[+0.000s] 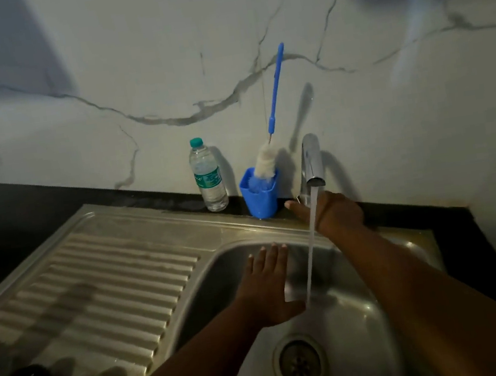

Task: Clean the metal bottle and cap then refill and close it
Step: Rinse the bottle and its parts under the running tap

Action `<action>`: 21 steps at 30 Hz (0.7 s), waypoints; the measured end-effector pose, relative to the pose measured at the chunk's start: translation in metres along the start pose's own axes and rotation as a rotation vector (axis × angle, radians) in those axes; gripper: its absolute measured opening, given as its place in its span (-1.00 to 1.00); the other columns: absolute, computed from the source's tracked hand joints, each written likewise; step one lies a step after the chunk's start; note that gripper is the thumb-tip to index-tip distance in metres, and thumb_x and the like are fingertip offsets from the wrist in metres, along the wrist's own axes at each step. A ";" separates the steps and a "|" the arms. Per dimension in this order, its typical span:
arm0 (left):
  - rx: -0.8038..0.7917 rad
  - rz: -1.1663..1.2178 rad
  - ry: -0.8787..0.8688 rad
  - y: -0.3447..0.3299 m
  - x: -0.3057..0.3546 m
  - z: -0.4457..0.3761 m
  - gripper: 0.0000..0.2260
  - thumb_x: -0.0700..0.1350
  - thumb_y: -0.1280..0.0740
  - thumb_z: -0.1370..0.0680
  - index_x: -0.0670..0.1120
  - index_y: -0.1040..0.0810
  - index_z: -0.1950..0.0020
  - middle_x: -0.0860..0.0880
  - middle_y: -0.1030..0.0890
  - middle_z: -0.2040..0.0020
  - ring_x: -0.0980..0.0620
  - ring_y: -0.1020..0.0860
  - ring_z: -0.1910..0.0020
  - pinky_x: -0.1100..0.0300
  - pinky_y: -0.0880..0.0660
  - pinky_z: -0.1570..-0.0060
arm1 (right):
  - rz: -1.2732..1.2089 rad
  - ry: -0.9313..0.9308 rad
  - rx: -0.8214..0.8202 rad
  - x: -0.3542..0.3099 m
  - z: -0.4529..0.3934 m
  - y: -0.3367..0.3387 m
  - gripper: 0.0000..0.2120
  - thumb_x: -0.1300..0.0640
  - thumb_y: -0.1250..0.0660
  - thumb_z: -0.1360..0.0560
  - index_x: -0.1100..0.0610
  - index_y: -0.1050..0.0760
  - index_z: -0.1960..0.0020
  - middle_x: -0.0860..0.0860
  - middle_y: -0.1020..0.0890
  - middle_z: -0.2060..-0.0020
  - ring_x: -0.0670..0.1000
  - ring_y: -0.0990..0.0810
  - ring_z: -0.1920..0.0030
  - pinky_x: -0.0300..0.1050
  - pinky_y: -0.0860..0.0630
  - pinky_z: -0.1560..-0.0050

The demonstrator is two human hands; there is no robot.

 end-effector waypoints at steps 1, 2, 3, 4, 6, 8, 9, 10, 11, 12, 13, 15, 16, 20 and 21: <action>-0.004 0.001 0.005 -0.001 -0.001 -0.002 -0.03 0.39 -0.20 -0.49 -0.07 0.31 -0.58 -0.10 0.28 -0.60 -0.13 0.28 -0.56 -0.04 0.31 -0.46 | 0.003 0.005 -0.009 -0.003 -0.006 -0.002 -0.31 -0.51 -0.07 -0.37 0.11 -0.44 -0.01 0.10 -0.59 0.11 0.11 -0.58 0.10 -0.07 -0.50 0.11; -0.014 0.004 0.009 -0.003 -0.001 -0.002 -0.03 0.38 -0.21 -0.49 -0.07 0.32 -0.58 -0.09 0.28 -0.59 -0.12 0.28 -0.56 -0.03 0.32 -0.45 | -0.001 -0.002 -0.013 -0.003 -0.013 -0.004 -0.35 -0.49 -0.08 -0.40 0.10 -0.42 0.03 0.09 -0.57 0.15 0.09 -0.56 0.14 -0.08 -0.51 0.11; -0.027 0.006 0.010 -0.005 -0.002 -0.003 -0.03 0.38 -0.21 -0.49 -0.06 0.32 -0.58 -0.09 0.29 -0.59 -0.12 0.29 -0.56 -0.03 0.33 -0.45 | -0.012 -0.010 -0.009 -0.001 -0.019 -0.007 -0.38 -0.45 -0.08 -0.43 0.12 -0.43 0.05 0.08 -0.56 0.17 0.08 -0.55 0.16 -0.08 -0.51 0.10; -0.038 0.008 0.007 -0.007 -0.002 -0.003 -0.03 0.38 -0.21 -0.49 -0.05 0.32 -0.58 -0.08 0.29 -0.59 -0.12 0.29 -0.56 -0.04 0.33 -0.46 | -0.039 -0.021 -0.010 0.002 -0.024 -0.013 -0.39 -0.41 -0.07 -0.47 0.15 -0.46 0.03 0.08 -0.57 0.16 0.07 -0.55 0.16 -0.08 -0.51 0.08; -0.042 0.006 0.002 -0.012 -0.003 -0.004 -0.03 0.38 -0.21 -0.49 -0.03 0.32 -0.58 -0.08 0.29 -0.59 -0.11 0.30 -0.56 -0.04 0.33 -0.46 | -0.167 -0.056 -0.003 0.009 -0.029 -0.026 -0.42 -0.31 -0.02 -0.54 0.19 -0.51 0.02 0.09 -0.58 0.15 0.07 -0.54 0.17 -0.07 -0.48 0.09; -0.032 -0.003 0.004 -0.017 -0.006 -0.003 -0.03 0.39 -0.21 -0.48 -0.01 0.33 -0.58 -0.07 0.29 -0.59 -0.11 0.30 -0.56 -0.04 0.33 -0.45 | -0.337 -0.102 0.005 0.008 -0.023 -0.034 -0.45 -0.27 0.00 -0.57 0.17 -0.49 0.11 0.10 -0.55 0.20 0.03 -0.47 0.26 -0.09 -0.38 0.15; -0.029 -0.006 0.005 -0.019 -0.007 -0.003 -0.04 0.39 -0.21 -0.48 -0.01 0.33 -0.58 -0.07 0.29 -0.59 -0.11 0.30 -0.56 -0.04 0.33 -0.45 | -0.405 -0.111 0.011 0.008 -0.020 -0.036 -0.44 -0.29 0.01 -0.56 0.15 -0.49 0.12 0.09 -0.54 0.23 0.01 -0.45 0.29 -0.09 -0.36 0.16; -0.031 -0.007 0.003 -0.020 -0.008 -0.001 -0.04 0.39 -0.21 -0.48 -0.01 0.33 -0.57 -0.07 0.29 -0.59 -0.11 0.30 -0.56 -0.04 0.33 -0.46 | -0.462 -0.107 0.011 0.009 -0.017 -0.039 -0.42 -0.32 0.02 -0.55 0.13 -0.52 0.10 0.08 -0.53 0.24 0.01 -0.45 0.29 -0.08 -0.36 0.17; -0.032 -0.009 0.002 -0.020 -0.009 0.001 -0.04 0.39 -0.21 -0.49 -0.01 0.33 -0.57 -0.07 0.29 -0.59 -0.11 0.30 -0.56 -0.05 0.32 -0.47 | -0.503 -0.090 0.018 0.012 -0.014 -0.043 -0.39 -0.36 0.04 -0.53 0.10 -0.54 0.07 0.07 -0.55 0.21 0.02 -0.47 0.26 -0.08 -0.37 0.17; -0.031 -0.012 0.006 -0.019 -0.009 0.004 -0.04 0.38 -0.21 -0.49 -0.01 0.33 -0.57 -0.08 0.29 -0.59 -0.11 0.29 -0.56 -0.06 0.31 -0.49 | -0.525 -0.067 0.027 0.015 -0.009 -0.045 -0.39 -0.39 0.03 -0.50 0.08 -0.54 0.03 0.06 -0.57 0.18 0.03 -0.50 0.22 -0.07 -0.39 0.16; -0.030 -0.014 0.012 -0.019 -0.008 0.007 -0.04 0.37 -0.22 -0.49 -0.02 0.33 -0.57 -0.08 0.28 -0.59 -0.11 0.29 -0.56 -0.07 0.29 -0.50 | -0.517 -0.047 0.045 0.021 -0.002 -0.046 -0.40 -0.41 0.01 -0.49 0.06 -0.52 0.00 0.06 -0.58 0.15 0.05 -0.53 0.17 -0.05 -0.43 0.12; -0.031 -0.009 0.024 -0.015 -0.005 0.016 -0.04 0.37 -0.22 -0.49 -0.03 0.32 -0.57 -0.10 0.26 -0.60 -0.12 0.27 -0.57 -0.08 0.27 -0.52 | -0.439 -0.051 0.077 0.035 0.015 -0.048 -0.41 -0.41 -0.06 -0.46 0.06 -0.48 -0.11 0.08 -0.59 0.03 0.11 -0.55 0.03 0.02 -0.47 -0.02; -0.034 -0.007 0.025 -0.013 -0.002 0.021 -0.04 0.36 -0.22 -0.50 -0.04 0.32 -0.57 -0.10 0.26 -0.60 -0.12 0.27 -0.57 -0.08 0.27 -0.52 | -0.388 -0.062 0.081 0.043 0.026 -0.048 -0.41 -0.39 -0.09 -0.47 0.06 -0.45 -0.19 0.10 -0.58 -0.07 0.15 -0.55 -0.06 0.05 -0.46 -0.09; -0.036 -0.019 0.020 -0.009 0.013 0.042 -0.04 0.35 -0.23 -0.50 -0.05 0.31 -0.58 -0.11 0.24 -0.60 -0.13 0.25 -0.57 -0.09 0.25 -0.52 | -0.241 -0.067 0.038 0.071 0.074 -0.044 -0.41 -0.32 -0.13 -0.48 0.02 -0.33 -0.36 0.12 -0.51 -0.27 0.19 -0.49 -0.24 0.10 -0.42 -0.23; -0.032 -0.029 0.014 -0.010 0.017 0.047 -0.04 0.35 -0.23 -0.50 -0.06 0.31 -0.58 -0.12 0.24 -0.60 -0.14 0.24 -0.57 -0.09 0.24 -0.52 | -0.192 -0.051 0.044 0.077 0.089 -0.041 -0.44 -0.31 -0.14 -0.48 0.00 -0.34 -0.34 0.11 -0.52 -0.25 0.19 -0.50 -0.22 0.09 -0.44 -0.21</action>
Point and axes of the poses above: each hand's wrist, its own z-axis away from the middle knuckle, its own y-axis out of the back of the hand, x = y × z, the point moved 1 cm from there along -z, towards the middle knuckle
